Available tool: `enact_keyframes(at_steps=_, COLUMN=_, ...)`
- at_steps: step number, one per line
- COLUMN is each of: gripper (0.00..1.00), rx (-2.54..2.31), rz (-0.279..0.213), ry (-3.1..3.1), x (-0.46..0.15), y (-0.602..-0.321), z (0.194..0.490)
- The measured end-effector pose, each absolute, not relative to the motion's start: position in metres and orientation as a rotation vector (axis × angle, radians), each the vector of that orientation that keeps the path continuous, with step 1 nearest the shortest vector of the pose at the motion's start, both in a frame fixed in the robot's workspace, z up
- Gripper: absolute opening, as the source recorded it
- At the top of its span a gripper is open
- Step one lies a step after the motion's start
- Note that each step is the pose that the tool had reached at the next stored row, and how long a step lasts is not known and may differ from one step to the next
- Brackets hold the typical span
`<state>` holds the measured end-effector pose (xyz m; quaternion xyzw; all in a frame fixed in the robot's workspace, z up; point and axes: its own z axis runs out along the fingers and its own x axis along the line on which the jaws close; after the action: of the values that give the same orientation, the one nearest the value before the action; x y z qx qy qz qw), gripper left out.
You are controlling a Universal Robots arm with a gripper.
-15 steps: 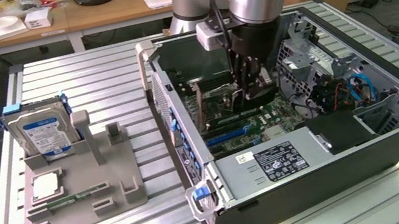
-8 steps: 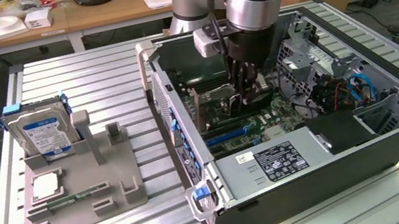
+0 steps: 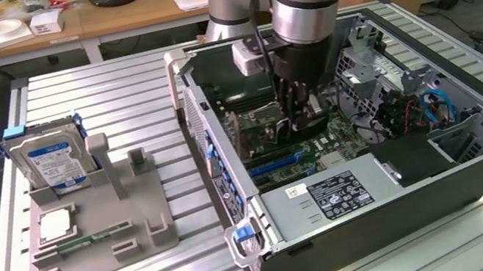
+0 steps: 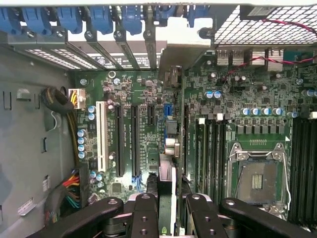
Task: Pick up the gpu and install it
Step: 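Insert the gpu into the slot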
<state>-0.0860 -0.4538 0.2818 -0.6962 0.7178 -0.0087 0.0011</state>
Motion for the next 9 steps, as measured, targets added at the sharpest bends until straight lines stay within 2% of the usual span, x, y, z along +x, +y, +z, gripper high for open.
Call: enact_keyframes(at_steps=9, gripper=0.27, rx=-2.186, rz=-0.027, ry=2.254, x=-0.0877, y=-0.4563, z=0.2754)
